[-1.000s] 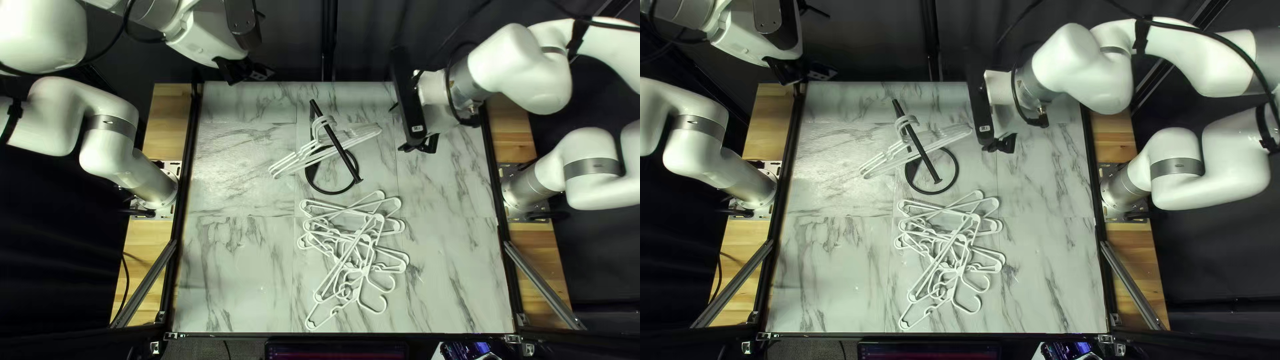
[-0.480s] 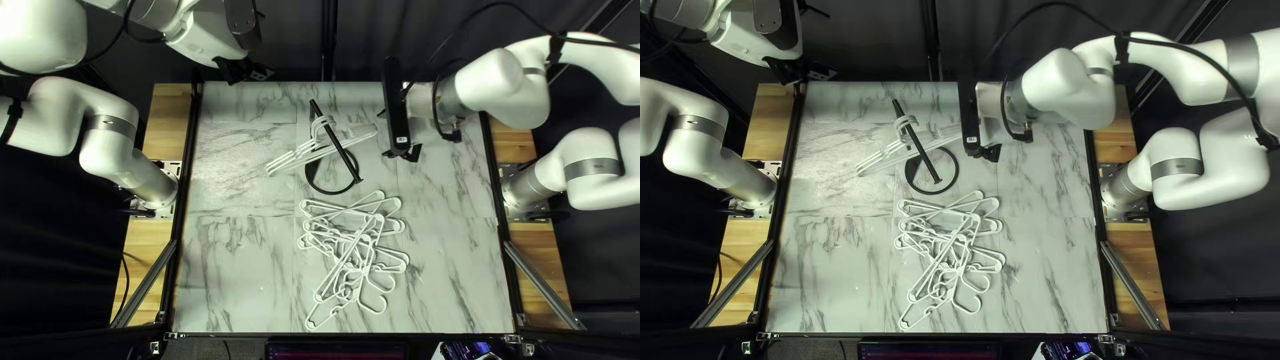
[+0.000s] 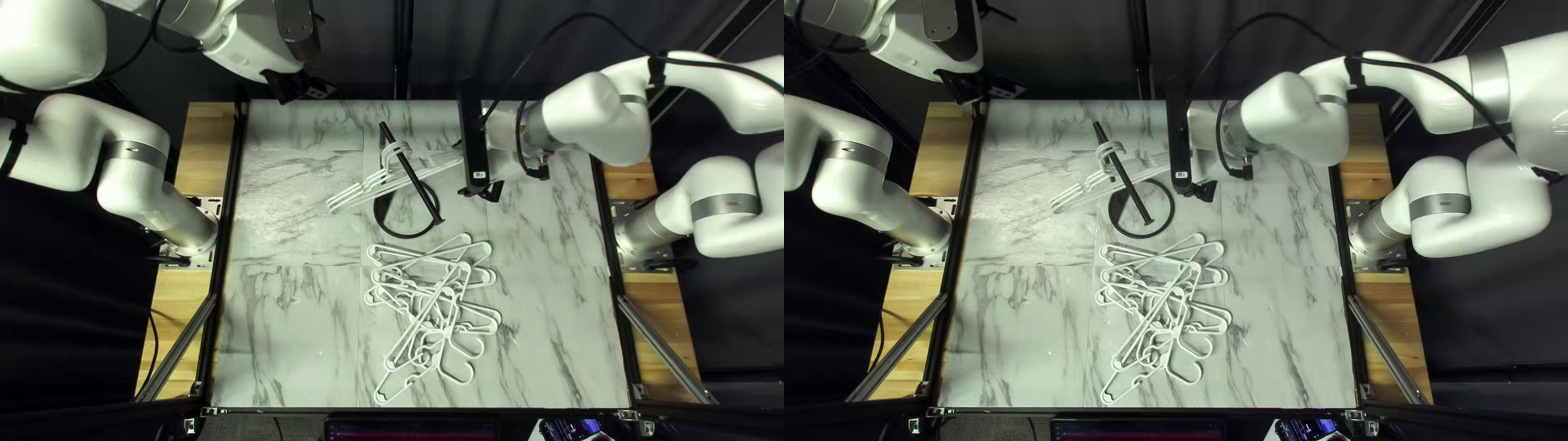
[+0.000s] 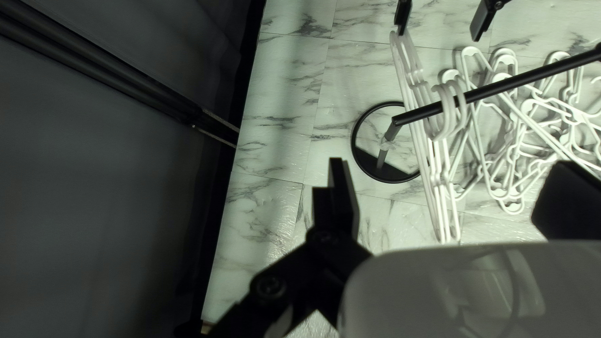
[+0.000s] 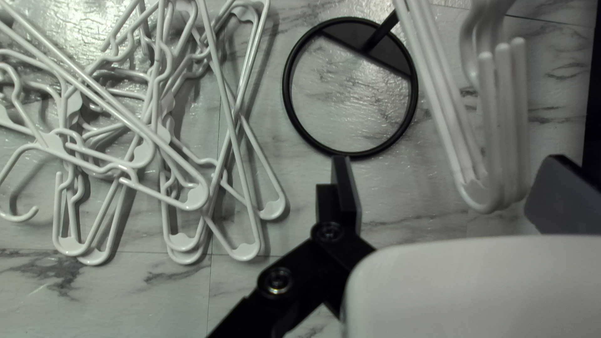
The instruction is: Remove hangers from rack and place onto table
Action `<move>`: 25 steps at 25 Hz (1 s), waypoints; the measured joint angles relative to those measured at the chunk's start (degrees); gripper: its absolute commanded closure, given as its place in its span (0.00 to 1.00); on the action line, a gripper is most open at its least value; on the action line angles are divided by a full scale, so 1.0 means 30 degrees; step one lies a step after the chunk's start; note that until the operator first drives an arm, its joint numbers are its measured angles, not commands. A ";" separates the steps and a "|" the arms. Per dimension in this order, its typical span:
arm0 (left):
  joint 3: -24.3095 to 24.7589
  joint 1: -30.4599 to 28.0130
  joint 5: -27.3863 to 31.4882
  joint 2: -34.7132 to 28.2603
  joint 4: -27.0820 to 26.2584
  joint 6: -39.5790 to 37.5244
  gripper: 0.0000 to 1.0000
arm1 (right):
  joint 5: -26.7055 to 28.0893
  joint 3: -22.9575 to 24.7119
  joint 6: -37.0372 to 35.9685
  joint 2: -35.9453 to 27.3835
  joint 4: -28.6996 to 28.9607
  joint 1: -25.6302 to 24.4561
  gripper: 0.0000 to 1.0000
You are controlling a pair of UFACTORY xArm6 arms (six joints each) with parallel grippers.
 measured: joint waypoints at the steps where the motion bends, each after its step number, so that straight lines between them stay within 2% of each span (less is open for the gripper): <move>1: 0.0000 0.0000 0.0000 0.0000 0.0000 0.0000 0.00 | -0.0131 0.0058 -0.0110 0.0067 0.0112 -0.0033 0.00; 8: 0.0000 0.0000 0.0000 0.0000 0.0000 0.0000 0.00 | -0.0531 0.0227 -0.0164 0.0260 0.0344 0.0154 0.00; 25: 0.0000 0.0000 0.0000 0.0000 0.0000 0.0000 0.00 | -0.0163 0.0387 0.0691 -0.0379 -0.0278 0.0470 0.00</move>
